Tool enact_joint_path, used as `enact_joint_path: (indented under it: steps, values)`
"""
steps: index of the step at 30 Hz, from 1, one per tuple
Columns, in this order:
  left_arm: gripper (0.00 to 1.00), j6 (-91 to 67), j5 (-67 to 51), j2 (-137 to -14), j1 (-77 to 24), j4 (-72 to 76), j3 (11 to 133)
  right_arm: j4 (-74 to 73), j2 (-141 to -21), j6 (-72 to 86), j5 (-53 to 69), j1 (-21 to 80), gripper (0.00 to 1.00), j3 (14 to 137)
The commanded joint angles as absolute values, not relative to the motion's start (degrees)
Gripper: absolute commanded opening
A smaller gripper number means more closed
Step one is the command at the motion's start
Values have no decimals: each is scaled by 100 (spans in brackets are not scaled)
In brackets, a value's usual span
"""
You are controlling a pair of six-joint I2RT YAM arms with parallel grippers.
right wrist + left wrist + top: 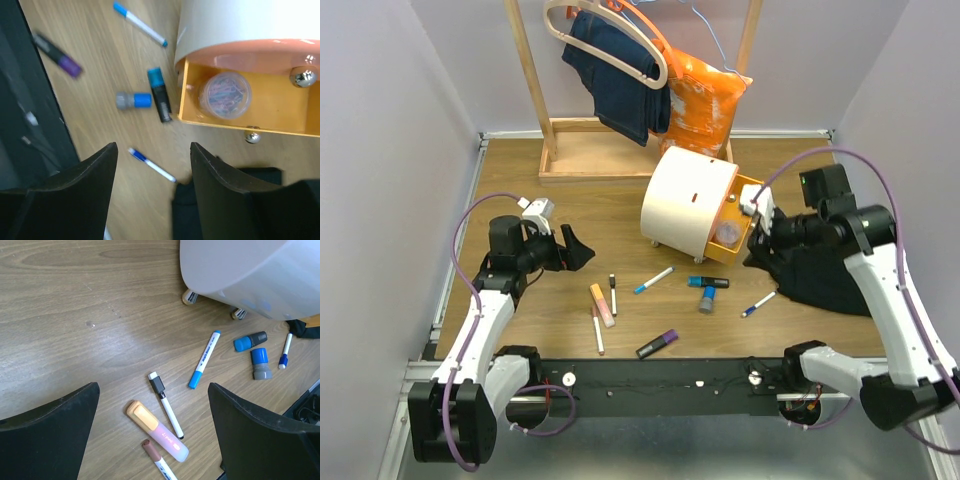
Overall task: Sort the stationery into containers
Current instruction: Pick up the stationery from the center of the board.
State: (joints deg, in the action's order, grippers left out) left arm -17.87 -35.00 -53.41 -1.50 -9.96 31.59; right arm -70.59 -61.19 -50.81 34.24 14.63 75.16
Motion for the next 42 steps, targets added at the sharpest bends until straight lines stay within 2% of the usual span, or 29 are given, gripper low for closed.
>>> enact_joint_path:
  steps: [1,3,4,8,14,19,22,25,26,30,35,39,41,42]
  values:
    - [99,-1723,-3586,-5098,-114,-1107,3182,-6787,-6435,-2414,3893,1477,68,8086]
    - [99,-1705,-3499,-5063,-114,-1116,3155,-6146,-6276,-689,3894,1477,70,7728]
    - [99,-1705,-3472,-5036,-114,-1116,3129,-6039,-6206,-329,3902,1459,70,7647]
    - [99,-1845,-3454,-5027,-114,-1160,3024,-5994,-6090,-18,3763,1415,72,7138]
    - [99,-1662,-3428,-5431,-167,-1599,3260,-5898,-6117,1370,3868,1327,71,6295]
    - [99,-1337,-3314,-5888,-167,-1977,3700,-5766,-6389,2153,2378,1318,69,6029]
    - [99,-1301,-3261,-6090,-176,-1890,3814,-5678,-6503,2609,1865,1318,67,6047]
    - [99,-1309,-3199,-6205,-167,-1784,3797,-5511,-6574,3005,1802,1336,61,5942]
    - [99,-1283,-3191,-6214,-167,-1758,3779,-5450,-6600,3032,1802,1345,57,5872]
    - [99,-1301,-3173,-6231,-167,-1714,3744,-5081,-6408,2814,1810,1494,57,5511]
    - [99,-1318,-3707,-6187,-289,-1547,3814,-4931,-5678,1997,2231,1600,55,5475]
    - [99,-1397,-3762,-6240,-387,-1319,3832,-4731,-5503,1067,3083,1792,53,5730]
    - [99,-1441,-3788,-6249,-387,-1196,3815,-4493,-5467,608,3881,2205,56,5923]
    - [99,-1450,-3805,-6240,-387,-1100,3780,-4578,-5554,-542,4355,2241,58,6385]
